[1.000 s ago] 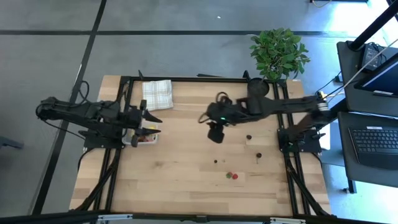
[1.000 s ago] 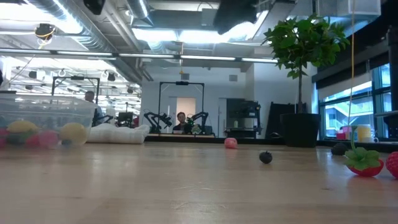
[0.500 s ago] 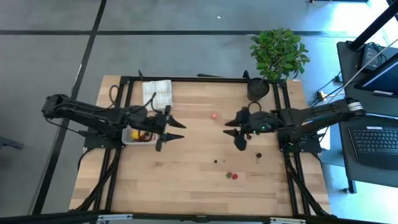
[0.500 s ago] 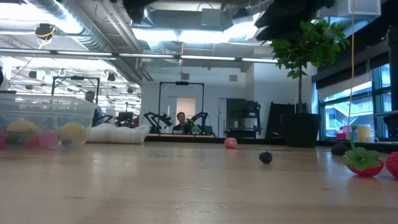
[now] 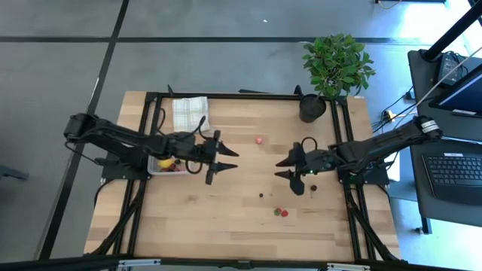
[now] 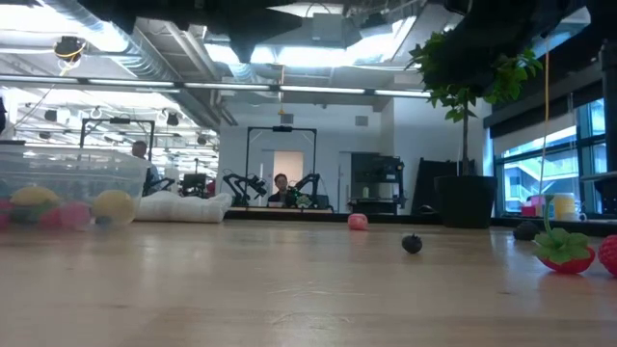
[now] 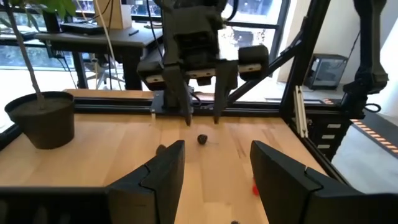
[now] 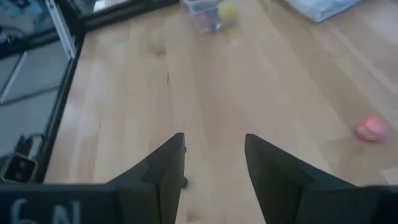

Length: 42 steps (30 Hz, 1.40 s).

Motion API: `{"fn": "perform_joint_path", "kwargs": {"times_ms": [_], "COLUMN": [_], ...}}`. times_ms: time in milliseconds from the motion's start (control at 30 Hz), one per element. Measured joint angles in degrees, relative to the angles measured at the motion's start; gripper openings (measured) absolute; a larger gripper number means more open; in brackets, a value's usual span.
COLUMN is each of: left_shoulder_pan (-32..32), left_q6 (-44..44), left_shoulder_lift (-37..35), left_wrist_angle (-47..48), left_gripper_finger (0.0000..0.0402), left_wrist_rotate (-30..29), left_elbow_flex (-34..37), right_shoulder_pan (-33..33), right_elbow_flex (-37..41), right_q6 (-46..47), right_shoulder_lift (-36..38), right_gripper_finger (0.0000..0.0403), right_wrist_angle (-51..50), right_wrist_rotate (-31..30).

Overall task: Pick and placing Produce into tupperware
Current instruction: Put the red strawberry into the transparent bin

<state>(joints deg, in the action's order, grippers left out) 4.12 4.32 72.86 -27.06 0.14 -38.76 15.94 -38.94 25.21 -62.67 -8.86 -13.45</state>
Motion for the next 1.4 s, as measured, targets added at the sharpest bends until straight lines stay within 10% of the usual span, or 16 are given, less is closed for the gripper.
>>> {"fn": "perform_joint_path", "kwargs": {"times_ms": [433, 1000, 1400], "left_shoulder_pan": [0.0, 0.0, 0.2], "left_q6": [0.1, -1.8, -1.7], "left_shoulder_lift": [2.5, 2.5, 2.5], "left_wrist_angle": [-0.7, -0.6, -0.5], "left_gripper_finger": [0.0176, 0.0176, 0.0176], "left_wrist_rotate": [0.0, -5.2, -5.2], "left_elbow_flex": [0.0, 0.0, 0.0], "right_shoulder_pan": [11.5, 18.6, 18.6], "right_elbow_flex": [0.0, -6.8, -7.8], "right_q6": [4.4, -4.5, -6.1], "right_shoulder_lift": [-7.2, -29.8, -30.9], "right_gripper_finger": [0.0170, 0.0168, 0.0098], "right_wrist_angle": [5.2, 4.8, 3.3], "right_wrist_rotate": [13.1, 3.8, 3.9]}}
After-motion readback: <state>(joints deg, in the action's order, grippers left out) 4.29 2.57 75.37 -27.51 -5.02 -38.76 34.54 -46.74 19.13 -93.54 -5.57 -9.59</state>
